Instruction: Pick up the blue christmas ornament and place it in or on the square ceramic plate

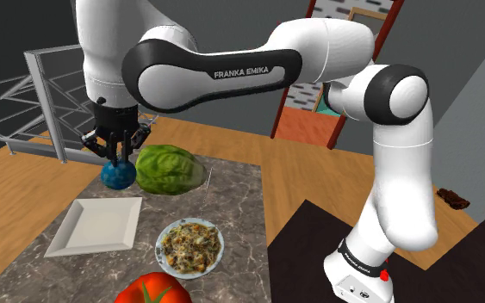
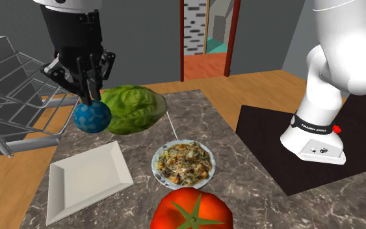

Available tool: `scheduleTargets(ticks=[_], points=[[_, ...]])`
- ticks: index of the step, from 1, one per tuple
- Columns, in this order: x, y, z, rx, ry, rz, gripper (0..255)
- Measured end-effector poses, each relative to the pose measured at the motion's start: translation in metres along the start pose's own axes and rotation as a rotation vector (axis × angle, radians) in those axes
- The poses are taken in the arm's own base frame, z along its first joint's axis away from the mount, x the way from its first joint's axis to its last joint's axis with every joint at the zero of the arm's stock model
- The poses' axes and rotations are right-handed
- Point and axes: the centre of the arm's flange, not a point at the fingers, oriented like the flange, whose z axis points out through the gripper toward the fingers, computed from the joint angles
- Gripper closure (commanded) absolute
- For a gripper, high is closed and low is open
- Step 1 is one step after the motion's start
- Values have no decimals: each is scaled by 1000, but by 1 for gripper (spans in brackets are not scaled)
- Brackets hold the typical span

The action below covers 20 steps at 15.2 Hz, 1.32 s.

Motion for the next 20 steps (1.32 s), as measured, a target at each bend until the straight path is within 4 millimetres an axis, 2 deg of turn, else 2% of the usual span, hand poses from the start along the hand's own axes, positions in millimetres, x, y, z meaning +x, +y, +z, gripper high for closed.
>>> scheduleTargets(ticks=[3,5,20], points=[[16,-40,-5,2,2,-3,255],[15,-53,0,-1,0,0,255],[1,-56,77,-2,0,2,255]])
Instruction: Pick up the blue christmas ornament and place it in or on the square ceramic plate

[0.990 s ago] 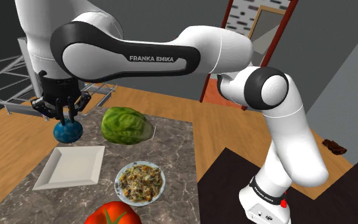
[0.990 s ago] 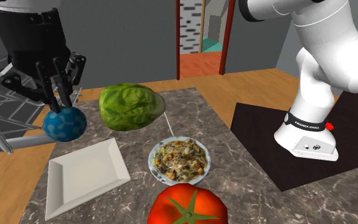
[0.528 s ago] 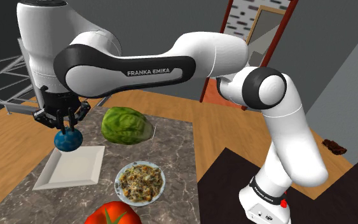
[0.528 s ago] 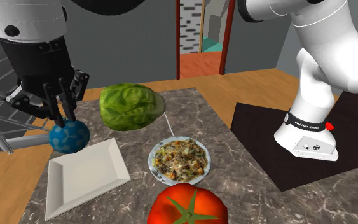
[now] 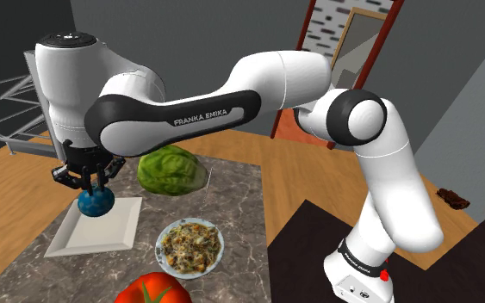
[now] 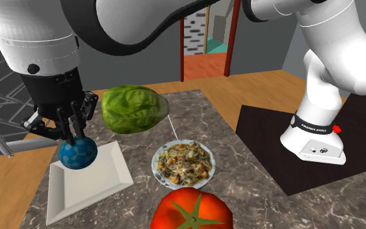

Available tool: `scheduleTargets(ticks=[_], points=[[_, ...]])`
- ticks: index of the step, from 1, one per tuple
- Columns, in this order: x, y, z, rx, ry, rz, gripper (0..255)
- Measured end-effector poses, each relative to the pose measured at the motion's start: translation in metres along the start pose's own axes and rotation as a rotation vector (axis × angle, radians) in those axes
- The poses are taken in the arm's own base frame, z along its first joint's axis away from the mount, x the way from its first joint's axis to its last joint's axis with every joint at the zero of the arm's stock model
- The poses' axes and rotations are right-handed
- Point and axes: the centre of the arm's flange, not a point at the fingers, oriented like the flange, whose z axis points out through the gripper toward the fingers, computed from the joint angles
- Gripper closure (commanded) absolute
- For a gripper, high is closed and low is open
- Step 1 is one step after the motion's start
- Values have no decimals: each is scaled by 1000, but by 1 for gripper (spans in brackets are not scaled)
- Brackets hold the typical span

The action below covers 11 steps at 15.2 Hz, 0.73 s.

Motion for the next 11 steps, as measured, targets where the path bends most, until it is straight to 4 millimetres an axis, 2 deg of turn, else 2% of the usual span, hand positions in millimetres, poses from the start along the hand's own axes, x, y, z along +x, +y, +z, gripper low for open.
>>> scheduleTargets(ticks=[6,11], points=[[-6,-1,31,0,0,0,255],[-6,-1,36,0,0,0,255]])
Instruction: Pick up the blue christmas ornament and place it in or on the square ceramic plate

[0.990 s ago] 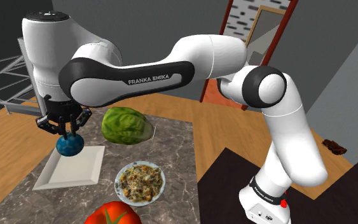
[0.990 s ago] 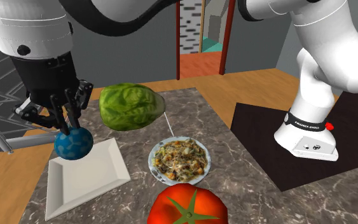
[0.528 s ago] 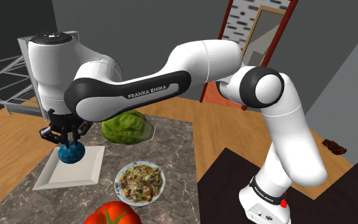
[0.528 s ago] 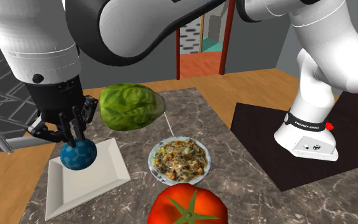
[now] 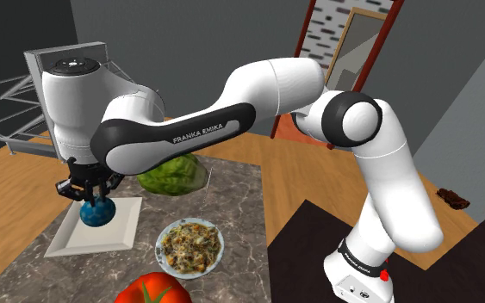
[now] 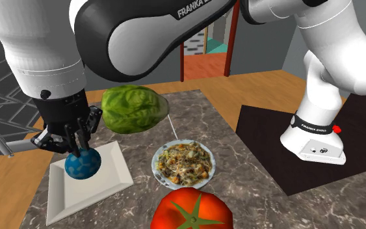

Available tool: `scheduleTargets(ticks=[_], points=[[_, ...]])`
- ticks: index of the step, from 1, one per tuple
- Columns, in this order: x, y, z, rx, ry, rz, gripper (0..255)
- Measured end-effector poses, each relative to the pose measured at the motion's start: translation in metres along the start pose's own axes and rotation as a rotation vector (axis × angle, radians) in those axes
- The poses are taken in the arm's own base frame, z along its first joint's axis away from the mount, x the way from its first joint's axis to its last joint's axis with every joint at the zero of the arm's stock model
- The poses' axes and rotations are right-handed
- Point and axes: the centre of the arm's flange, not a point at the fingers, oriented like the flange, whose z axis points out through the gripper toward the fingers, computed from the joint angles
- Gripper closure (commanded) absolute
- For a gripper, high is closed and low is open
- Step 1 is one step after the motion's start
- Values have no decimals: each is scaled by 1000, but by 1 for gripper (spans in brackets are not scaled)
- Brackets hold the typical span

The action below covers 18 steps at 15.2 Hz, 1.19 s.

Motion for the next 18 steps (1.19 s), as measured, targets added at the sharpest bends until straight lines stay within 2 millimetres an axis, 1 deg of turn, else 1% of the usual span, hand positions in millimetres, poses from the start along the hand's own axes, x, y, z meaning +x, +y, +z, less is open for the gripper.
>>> scheduleTargets(ticks=[2,3,9,10,13,15,18], points=[[0,0,0,0,0,0,255],[0,0,0,0,0,0,0],[0,0,0,0,0,0,0],[1,-1,-7,1,0,0,0],[3,1,-40,1,1,0,0],[2,0,-48,1,1,0,0],[0,0,-50,0,0,0,0]])
